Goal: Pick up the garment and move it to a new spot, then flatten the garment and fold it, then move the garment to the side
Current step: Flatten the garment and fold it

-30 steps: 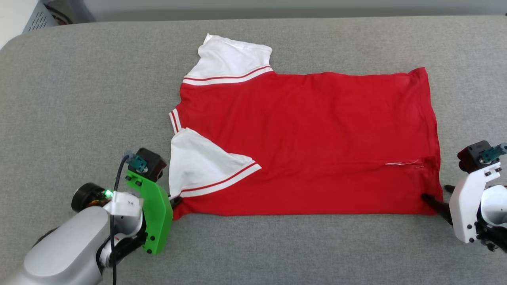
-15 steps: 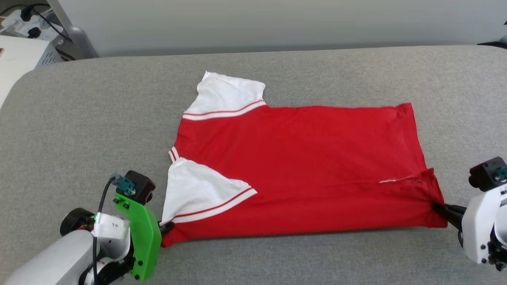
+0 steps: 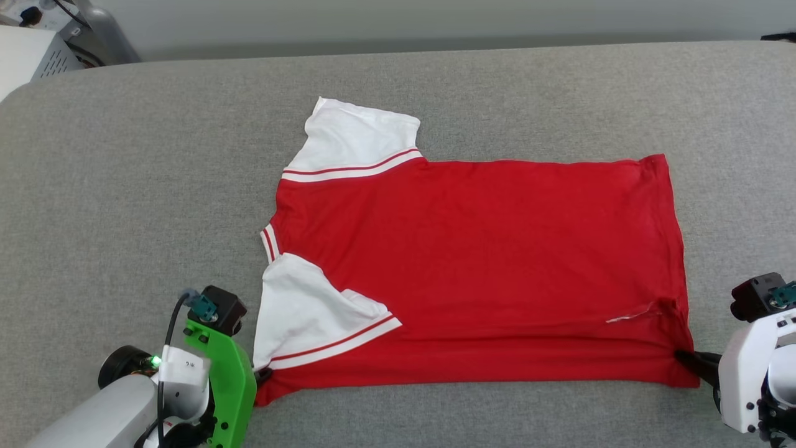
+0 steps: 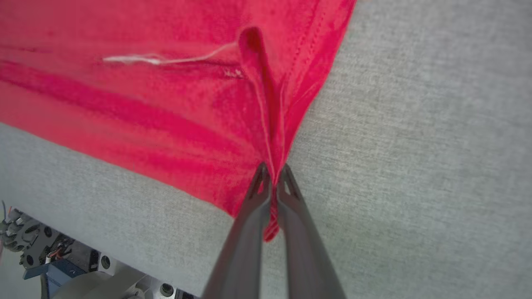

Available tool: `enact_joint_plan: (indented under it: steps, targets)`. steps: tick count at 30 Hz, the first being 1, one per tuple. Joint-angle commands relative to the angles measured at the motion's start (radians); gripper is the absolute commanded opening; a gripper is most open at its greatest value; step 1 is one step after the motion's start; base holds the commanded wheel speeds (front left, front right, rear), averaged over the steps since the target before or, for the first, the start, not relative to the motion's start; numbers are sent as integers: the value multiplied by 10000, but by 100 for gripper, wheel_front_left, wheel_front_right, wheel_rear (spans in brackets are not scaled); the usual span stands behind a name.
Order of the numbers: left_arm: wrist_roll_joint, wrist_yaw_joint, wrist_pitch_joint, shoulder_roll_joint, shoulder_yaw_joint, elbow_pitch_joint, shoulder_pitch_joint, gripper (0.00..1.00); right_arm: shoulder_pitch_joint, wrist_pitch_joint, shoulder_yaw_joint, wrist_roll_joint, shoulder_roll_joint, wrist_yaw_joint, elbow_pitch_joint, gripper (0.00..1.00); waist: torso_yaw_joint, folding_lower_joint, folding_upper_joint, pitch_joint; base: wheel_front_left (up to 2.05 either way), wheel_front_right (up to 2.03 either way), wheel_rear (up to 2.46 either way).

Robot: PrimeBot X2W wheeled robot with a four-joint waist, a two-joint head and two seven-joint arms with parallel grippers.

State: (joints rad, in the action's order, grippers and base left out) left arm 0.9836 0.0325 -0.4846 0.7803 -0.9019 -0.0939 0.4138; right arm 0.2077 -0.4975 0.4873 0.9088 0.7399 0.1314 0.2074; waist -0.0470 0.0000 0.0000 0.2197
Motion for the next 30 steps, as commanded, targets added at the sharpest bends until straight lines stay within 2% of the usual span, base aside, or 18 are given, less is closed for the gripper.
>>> enact_joint_plan:
  steps: [1, 4, 5, 6, 7, 14, 19, 25, 30]
  targets:
    - [18, -73, 9, -83, -38, -276, 28, 0, 103, -24, -19, -81, -84, -7, 243, 0, 10, 0, 0, 183, 0, 0, 0]
    - [51, -202, 151, -248, -35, -531, 68, 0, 121, 119, 42, -91, -285, -7, 471, 0, 41, 0, 0, 154, 0, 0, 0]
    - [28, -208, 245, -276, -20, -598, 72, 84, 119, 230, 45, -75, -349, -7, 499, 47, 47, 0, 0, 102, 0, 0, 0]
    - [-26, -202, 333, -275, -7, -636, 84, 100, 126, 360, 32, -101, -380, -7, 503, 72, 53, 0, 0, 37, 0, 0, 0]
    - [-73, -199, 430, -258, 17, -651, 95, 100, 135, 558, 14, -178, -385, -7, 474, 100, 63, 0, 0, -43, 0, 0, 0]
    - [-221, -41, 1156, 196, 645, 40, 452, 100, 188, 2606, -856, -811, -457, -7, 22, 100, 77, 0, 0, -545, 0, 0, 0]
    - [-813, 198, 2093, 425, 1368, 457, 1348, 100, 366, 4576, -2314, -1845, -1149, -7, -211, 100, -18, 0, 0, -572, 0, 0, 0]
    - [-1484, 254, 2966, -63, 1973, 59, 3008, 100, 556, 5911, -3619, -3345, -2534, -7, -897, 100, -344, 0, 0, -44, 0, 0, 0]
    - [-1813, -38, 2927, -712, 2153, -843, 4874, 100, 518, 6092, -4058, -4298, -3606, -7, -1908, 100, -724, 0, 0, 849, 0, 0, 0]
